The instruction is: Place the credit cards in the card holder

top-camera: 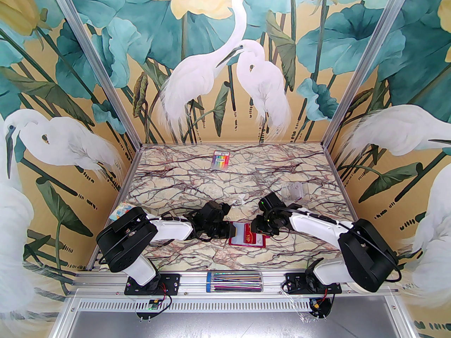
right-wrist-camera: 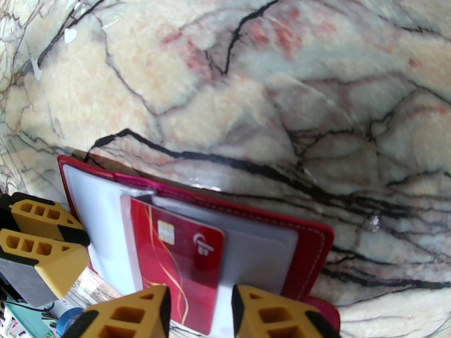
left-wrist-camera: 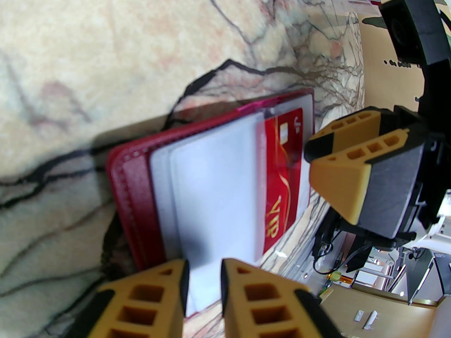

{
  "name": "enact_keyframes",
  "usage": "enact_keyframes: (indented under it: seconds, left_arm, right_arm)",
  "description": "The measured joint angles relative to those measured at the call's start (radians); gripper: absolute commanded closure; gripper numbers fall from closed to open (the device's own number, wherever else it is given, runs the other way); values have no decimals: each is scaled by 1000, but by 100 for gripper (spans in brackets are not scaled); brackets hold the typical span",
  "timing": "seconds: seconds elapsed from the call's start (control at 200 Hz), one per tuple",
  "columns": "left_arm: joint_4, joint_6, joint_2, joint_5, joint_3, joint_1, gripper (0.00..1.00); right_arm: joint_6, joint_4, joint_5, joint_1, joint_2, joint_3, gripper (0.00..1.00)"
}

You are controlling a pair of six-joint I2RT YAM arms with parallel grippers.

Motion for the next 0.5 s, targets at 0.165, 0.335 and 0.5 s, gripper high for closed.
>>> enact_keyframes:
  seconds: [0.165, 0.335, 0.5]
  left_arm:
    - [0, 0, 0, 0, 0, 0, 77]
    - [0, 0, 0, 0, 0, 0, 77]
    - [0, 0, 0, 0, 0, 0, 77]
  right_arm:
    - [0, 0, 11, 11, 17, 13, 66]
    - [4, -2, 15, 21, 27, 23, 66]
    - [7, -9, 26, 29, 28, 26, 67]
